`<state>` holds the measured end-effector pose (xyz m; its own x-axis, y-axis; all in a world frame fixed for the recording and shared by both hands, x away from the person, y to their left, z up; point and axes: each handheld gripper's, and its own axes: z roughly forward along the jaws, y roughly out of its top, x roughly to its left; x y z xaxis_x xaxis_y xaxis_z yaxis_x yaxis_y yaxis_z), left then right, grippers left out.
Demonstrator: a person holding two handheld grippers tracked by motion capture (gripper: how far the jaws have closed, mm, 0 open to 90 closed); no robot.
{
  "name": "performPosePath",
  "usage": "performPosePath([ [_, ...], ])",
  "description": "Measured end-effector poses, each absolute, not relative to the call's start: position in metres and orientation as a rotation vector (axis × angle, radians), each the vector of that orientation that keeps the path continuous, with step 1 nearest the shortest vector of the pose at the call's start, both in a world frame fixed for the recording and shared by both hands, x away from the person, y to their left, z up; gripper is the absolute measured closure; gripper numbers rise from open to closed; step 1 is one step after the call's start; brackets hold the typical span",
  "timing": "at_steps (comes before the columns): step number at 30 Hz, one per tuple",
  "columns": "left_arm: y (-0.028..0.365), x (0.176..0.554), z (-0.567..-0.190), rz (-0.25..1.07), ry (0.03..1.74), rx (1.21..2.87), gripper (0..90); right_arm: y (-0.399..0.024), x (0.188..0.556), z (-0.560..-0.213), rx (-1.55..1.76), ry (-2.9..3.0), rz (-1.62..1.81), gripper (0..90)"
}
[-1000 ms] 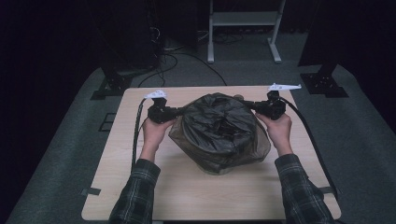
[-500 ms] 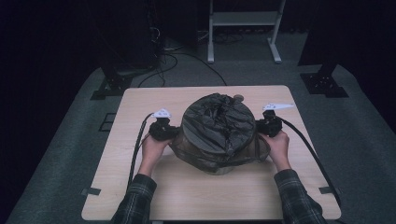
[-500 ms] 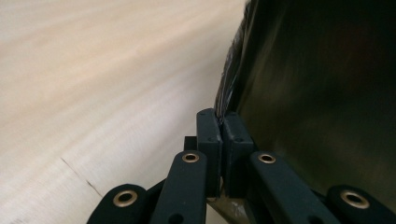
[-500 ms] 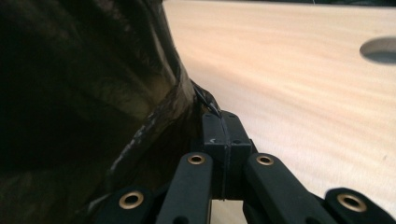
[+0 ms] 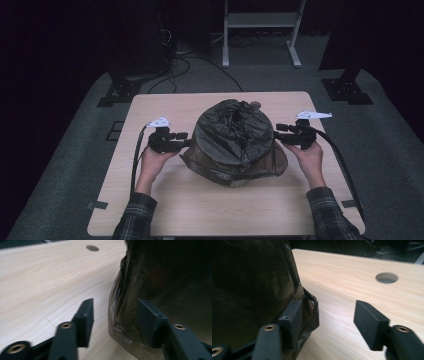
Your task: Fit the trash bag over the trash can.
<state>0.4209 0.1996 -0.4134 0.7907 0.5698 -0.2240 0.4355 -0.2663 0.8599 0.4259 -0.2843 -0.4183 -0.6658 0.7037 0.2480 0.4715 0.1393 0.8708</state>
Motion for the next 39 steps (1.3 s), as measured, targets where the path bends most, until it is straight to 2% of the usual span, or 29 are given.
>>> performPosePath([
  [3,0.205,0.415,-0.402,0.175,0.744,1.899,36.9,-0.295,0.418,-0.410,1.128,2.180,1.566,29.5],
  [7,0.211,0.408,-0.382,0.176,0.695,1.910,24.7,-0.304,0.407,-0.400,1.090,2.191,1.572,15.6],
  [11,0.213,0.400,-0.363,0.192,0.633,1.903,15.9,-0.309,0.393,-0.391,0.992,2.217,1.587,11.1],
  [16,0.211,0.391,-0.337,0.201,0.559,1.877,8.2,-0.309,0.378,-0.385,0.885,2.238,1.625,0.0],
  [19,0.202,0.386,-0.325,0.191,0.518,1.876,1.4,-0.308,0.370,-0.383,0.841,2.236,1.639,0.0],
  [29,0.157,0.381,-0.289,0.190,0.373,1.916,0.0,-0.290,0.349,-0.384,0.684,2.303,1.702,0.0],
  [39,0.106,0.386,-0.266,0.172,0.277,1.987,0.0,-0.273,0.346,-0.382,0.607,2.308,1.742,0.0],
])
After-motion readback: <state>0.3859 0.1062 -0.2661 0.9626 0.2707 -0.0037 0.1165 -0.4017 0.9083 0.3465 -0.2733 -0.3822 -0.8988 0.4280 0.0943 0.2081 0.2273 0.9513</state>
